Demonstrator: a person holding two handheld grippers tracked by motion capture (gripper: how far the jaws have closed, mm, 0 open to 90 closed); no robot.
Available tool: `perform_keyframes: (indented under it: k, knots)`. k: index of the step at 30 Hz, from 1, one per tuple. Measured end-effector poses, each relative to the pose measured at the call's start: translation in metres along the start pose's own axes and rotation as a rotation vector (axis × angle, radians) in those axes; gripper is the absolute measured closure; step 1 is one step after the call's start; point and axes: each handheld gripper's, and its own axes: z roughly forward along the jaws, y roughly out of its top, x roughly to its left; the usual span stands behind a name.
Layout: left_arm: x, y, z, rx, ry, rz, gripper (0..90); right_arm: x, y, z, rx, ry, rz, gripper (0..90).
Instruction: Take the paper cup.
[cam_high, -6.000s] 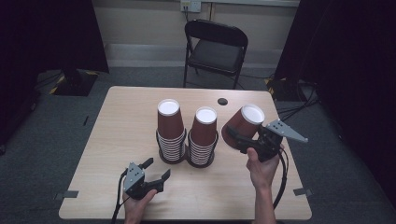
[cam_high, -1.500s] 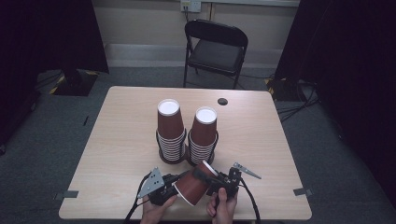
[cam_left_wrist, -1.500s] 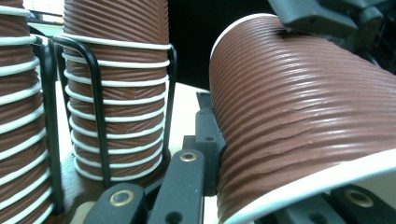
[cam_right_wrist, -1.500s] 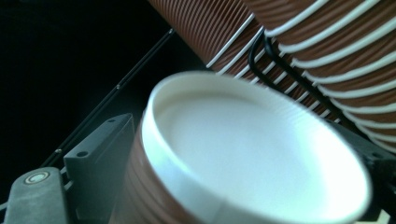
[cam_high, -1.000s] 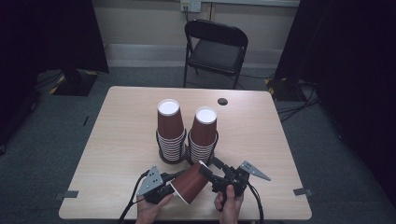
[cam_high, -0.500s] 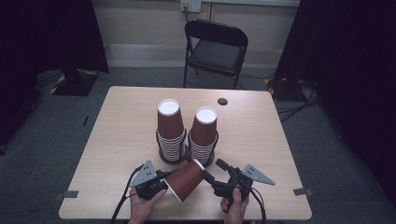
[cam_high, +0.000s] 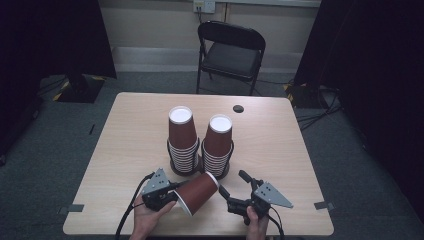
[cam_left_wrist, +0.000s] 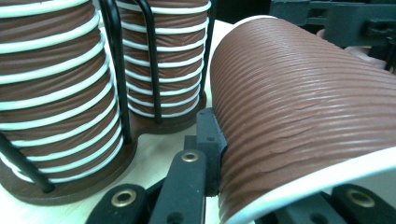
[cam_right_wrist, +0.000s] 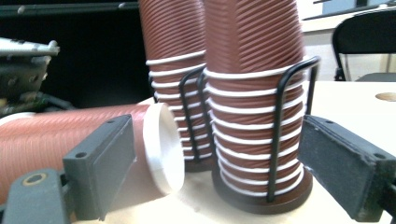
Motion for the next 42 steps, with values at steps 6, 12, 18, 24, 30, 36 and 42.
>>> perform_keyframes:
  k: [6, 12, 18, 24, 30, 36, 42]
  knots:
    - [0.004, 0.005, -0.005, 0.029, 0.013, -0.012, 86.2, 0.004, -0.001, 0.000, 0.091, -0.024, -0.121, 12.9]
    - [0.007, 0.011, -0.007, 0.055, 0.026, -0.020, 86.2, 0.012, -0.003, 0.003, 0.148, -0.015, -0.360, 13.2]
    - [0.008, 0.019, -0.006, 0.099, 0.010, -0.029, 86.2, 0.021, -0.008, 0.006, 0.220, 0.001, -0.454, 12.8]
    - [0.009, 0.024, -0.003, 0.134, -0.006, -0.033, 86.2, 0.028, -0.011, 0.009, 0.256, 0.013, -0.513, 11.7]
    - [0.008, 0.031, 0.001, 0.169, -0.023, -0.030, 86.2, 0.033, -0.011, 0.013, 0.284, -0.015, -0.606, 12.4]
    - [0.004, 0.032, 0.009, 0.192, -0.032, -0.029, 86.2, 0.042, -0.011, 0.017, 0.306, -0.042, -0.736, 12.4]
    - [0.001, 0.034, 0.014, 0.236, -0.035, -0.010, 86.2, 0.051, -0.015, 0.021, 0.341, -0.057, -0.827, 12.0]
